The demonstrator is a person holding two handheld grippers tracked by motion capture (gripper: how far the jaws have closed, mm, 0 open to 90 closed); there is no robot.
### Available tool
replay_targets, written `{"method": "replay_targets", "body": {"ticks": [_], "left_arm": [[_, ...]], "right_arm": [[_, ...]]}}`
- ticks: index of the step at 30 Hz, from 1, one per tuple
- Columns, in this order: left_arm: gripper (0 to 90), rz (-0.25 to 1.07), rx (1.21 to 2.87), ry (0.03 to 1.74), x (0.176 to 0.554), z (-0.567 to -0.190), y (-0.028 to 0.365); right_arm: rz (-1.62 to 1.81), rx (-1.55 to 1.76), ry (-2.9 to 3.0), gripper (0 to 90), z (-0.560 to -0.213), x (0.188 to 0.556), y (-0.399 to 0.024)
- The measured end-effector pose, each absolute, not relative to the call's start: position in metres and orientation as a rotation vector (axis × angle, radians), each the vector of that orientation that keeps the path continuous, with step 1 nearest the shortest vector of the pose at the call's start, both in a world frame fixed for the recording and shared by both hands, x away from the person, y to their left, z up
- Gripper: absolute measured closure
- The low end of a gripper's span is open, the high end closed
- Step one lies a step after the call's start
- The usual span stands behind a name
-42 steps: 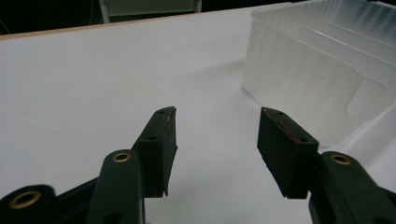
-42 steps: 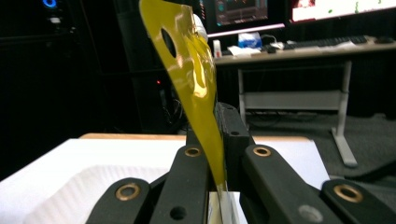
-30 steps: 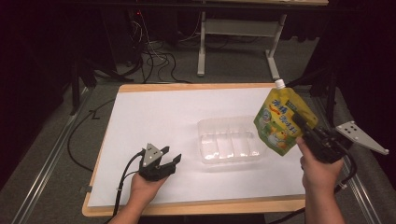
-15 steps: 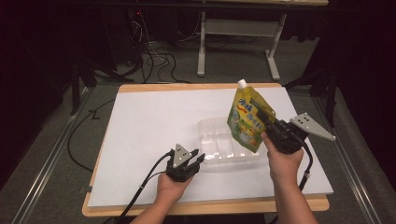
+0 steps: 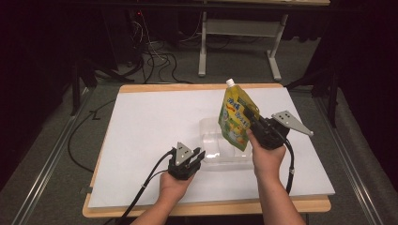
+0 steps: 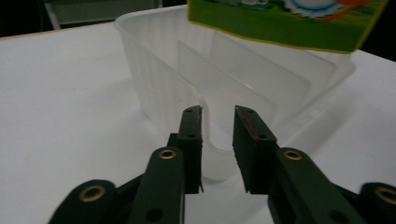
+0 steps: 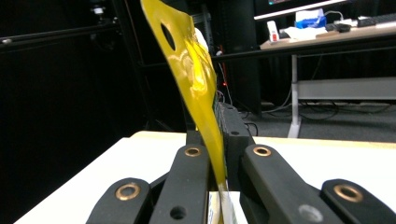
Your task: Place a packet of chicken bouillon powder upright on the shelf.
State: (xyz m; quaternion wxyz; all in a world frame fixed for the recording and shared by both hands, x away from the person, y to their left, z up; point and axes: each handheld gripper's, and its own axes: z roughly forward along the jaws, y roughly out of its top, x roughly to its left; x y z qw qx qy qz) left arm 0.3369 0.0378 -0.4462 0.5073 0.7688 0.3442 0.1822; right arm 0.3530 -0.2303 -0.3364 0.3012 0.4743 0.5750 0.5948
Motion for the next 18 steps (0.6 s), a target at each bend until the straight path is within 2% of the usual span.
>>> {"method": "replay_targets", "body": {"ticks": [4, 7, 18], "left_arm": [[59.5, 0.442, 1.926, 0.72, 0.325, -0.441, 0.059], [57.0, 0.424, 1.858, 0.74, 0.319, -0.444, 0.086], [55.8, 0.437, 1.833, 0.731, 0.323, -0.439, 0.095]], "right_arm": [[1.573, 1.27, 1.514, 90.0, -0.339, 0.356, -0.225], [1.558, 1.273, 1.5, 90.0, -0.341, 0.358, -0.22], [1.517, 1.309, 1.474, 90.0, -0.349, 0.366, -0.21]]}}
